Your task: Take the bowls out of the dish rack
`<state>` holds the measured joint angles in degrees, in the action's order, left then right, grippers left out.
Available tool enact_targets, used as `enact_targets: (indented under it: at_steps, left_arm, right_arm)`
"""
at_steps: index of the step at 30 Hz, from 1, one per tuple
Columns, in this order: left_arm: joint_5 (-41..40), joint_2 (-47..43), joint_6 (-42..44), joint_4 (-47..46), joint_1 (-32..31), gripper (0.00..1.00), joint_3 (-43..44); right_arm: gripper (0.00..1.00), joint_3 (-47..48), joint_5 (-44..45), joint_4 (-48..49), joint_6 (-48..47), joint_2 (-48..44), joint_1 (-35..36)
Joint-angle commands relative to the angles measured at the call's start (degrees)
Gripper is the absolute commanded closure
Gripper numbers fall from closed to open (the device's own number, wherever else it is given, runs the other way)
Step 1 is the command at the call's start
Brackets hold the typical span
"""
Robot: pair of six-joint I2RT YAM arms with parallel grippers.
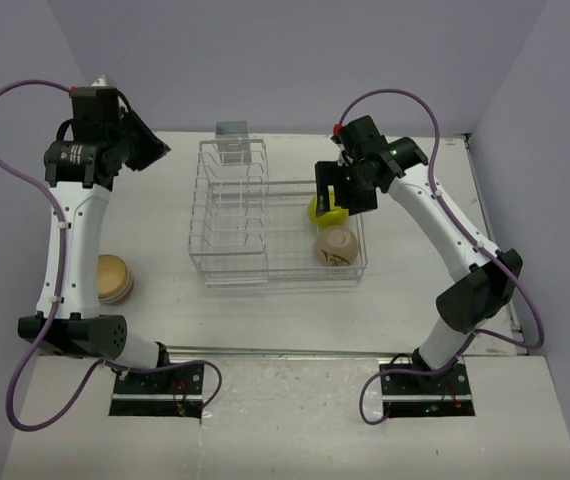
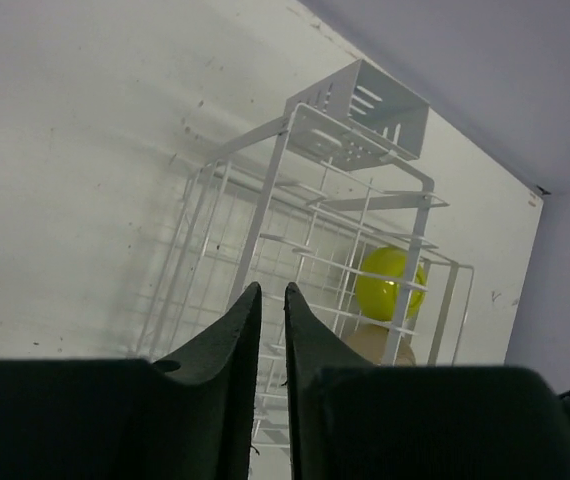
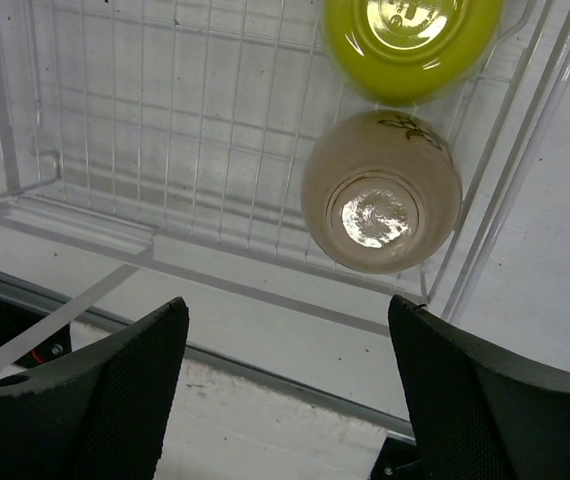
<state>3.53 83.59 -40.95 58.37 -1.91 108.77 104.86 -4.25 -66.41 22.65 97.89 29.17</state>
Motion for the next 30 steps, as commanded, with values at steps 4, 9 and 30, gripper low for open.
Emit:
enact_targets:
  at_steps: [4, 9, 30]
  left_arm:
    - [-7.3, 4.21, 1.39, 6.93, -0.11, 1.0, -1.63]
    - [-7.67, 8.34, 1.66, 8.08, -0.2, 1.0, -3.91]
    - [-4.94, 13.88, 3.51, -0.45, -0.2, 1.0, -17.98]
  right_arm:
    - [0.45, -1.49, -2.34, 2.25, -0.42, -0.59, -1.74]
    - [1.0, -2.82, -3.57, 3.65, -1.3, 2.48, -3.59]
    - [1.0, 14.66, 2.5, 3.31, -3.93, 22.96, -11.41]
